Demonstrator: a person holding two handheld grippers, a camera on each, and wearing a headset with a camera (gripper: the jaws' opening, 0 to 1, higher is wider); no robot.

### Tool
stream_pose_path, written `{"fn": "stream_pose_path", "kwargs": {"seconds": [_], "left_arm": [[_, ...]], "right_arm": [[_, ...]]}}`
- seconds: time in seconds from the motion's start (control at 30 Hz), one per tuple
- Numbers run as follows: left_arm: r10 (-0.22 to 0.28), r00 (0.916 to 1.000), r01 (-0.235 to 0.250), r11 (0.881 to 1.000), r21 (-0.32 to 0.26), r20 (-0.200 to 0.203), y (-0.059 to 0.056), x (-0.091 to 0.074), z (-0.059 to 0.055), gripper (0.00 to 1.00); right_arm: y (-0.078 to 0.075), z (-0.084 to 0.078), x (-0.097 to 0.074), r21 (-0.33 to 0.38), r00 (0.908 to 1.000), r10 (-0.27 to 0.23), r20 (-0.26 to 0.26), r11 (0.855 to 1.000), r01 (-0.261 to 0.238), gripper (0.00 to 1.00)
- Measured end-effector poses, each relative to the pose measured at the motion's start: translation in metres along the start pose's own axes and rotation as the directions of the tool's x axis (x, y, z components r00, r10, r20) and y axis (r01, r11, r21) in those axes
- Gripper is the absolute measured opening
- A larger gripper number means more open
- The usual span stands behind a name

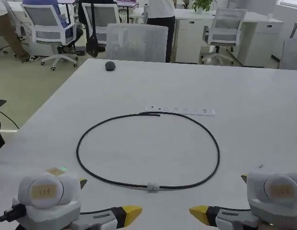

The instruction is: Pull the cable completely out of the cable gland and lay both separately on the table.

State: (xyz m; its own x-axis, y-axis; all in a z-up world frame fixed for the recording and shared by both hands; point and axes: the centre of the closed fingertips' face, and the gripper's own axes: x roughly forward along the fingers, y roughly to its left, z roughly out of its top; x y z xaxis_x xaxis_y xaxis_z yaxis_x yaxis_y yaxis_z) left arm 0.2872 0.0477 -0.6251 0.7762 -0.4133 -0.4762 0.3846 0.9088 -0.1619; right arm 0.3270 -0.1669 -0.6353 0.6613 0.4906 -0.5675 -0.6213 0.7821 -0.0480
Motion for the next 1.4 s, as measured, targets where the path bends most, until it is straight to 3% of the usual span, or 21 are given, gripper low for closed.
{"fn": "stream_pose_path", "kwargs": {"seconds": [1.4], "left_arm": [[-0.01, 0.9999, 0.01, 1.0, -0.018, -0.006, -0.0004, 0.0089, -0.0032, 0.94]], "right_arm": [[-0.0028, -0.0069, 0.0082, 0.006, 0.9997, 0.009, -0.023, 1.0, -0.009, 0.98]]}}
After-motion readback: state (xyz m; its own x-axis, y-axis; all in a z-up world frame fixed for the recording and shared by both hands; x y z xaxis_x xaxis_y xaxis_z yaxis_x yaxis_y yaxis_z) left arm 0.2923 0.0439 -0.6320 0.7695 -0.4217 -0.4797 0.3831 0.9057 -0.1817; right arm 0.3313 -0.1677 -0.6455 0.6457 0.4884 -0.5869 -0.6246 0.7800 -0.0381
